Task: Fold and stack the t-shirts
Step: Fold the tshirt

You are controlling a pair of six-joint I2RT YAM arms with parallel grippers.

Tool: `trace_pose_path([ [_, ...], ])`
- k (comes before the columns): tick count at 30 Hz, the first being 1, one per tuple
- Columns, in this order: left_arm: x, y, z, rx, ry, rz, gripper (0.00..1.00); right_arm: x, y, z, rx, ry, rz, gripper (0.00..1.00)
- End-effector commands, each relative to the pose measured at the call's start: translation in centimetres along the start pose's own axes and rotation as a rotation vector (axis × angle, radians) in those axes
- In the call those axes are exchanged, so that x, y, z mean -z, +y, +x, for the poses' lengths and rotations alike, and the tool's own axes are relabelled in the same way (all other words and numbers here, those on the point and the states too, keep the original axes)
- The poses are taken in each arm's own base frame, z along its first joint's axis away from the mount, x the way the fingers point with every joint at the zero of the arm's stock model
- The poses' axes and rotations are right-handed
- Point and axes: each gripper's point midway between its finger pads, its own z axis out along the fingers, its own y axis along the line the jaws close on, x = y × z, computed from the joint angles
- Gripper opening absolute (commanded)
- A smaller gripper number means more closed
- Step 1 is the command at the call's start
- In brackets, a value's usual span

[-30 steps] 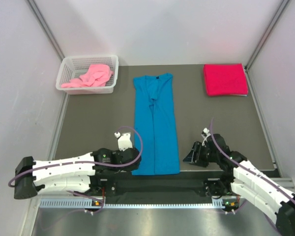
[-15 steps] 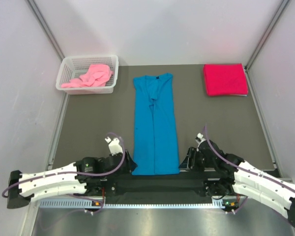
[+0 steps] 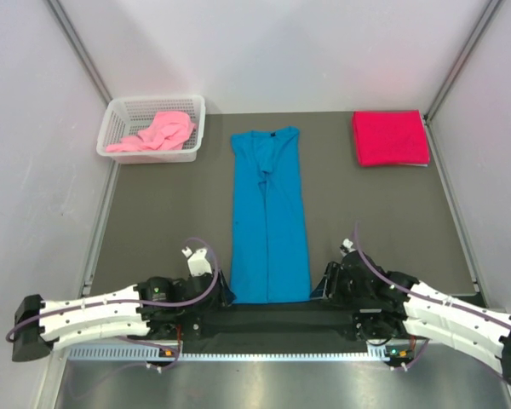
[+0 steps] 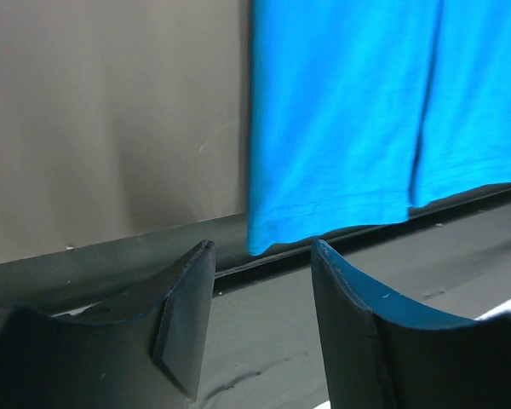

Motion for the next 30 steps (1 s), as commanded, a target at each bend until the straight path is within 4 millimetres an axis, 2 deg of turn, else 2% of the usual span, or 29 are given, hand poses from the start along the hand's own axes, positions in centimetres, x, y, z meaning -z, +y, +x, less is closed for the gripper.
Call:
trace_pose_path([
  [1,-0.7,-0.7,0.7,0.036,0.028,0.019,0.54,-0.3,1.8,-0.7,-0.019,-0.029,-0.051,0.48],
  [9,-1.7,-0.4,0.9,0.043,0.017,0.004,0.52,-0.5,2.7,-0.7,-0.029,-0.042,-0.086,0.48],
  [14,-1.7,-1.6,0.3,0.07,-0.015,0.078,0.5,-0.4,3.7,-1.0,-0.017,-0.053,-0.126,0.48],
  [17,-1.7,-1.6,0.3,0.087,-0.019,0.098,0.49,-0.4,4.2,-1.0,-0.02,-0.052,-0.138,0.47],
  [23,-1.5,-0.2,0.1,0.082,-0.028,0.036,0.47,-0.2,3.8,-0.9,-0.025,-0.049,-0.104,0.48],
  [30,-1.3,-0.5,-0.2,0.048,-0.032,0.011,0.5,0.6,4.2,-1.4,-0.044,-0.084,-0.126,0.5],
])
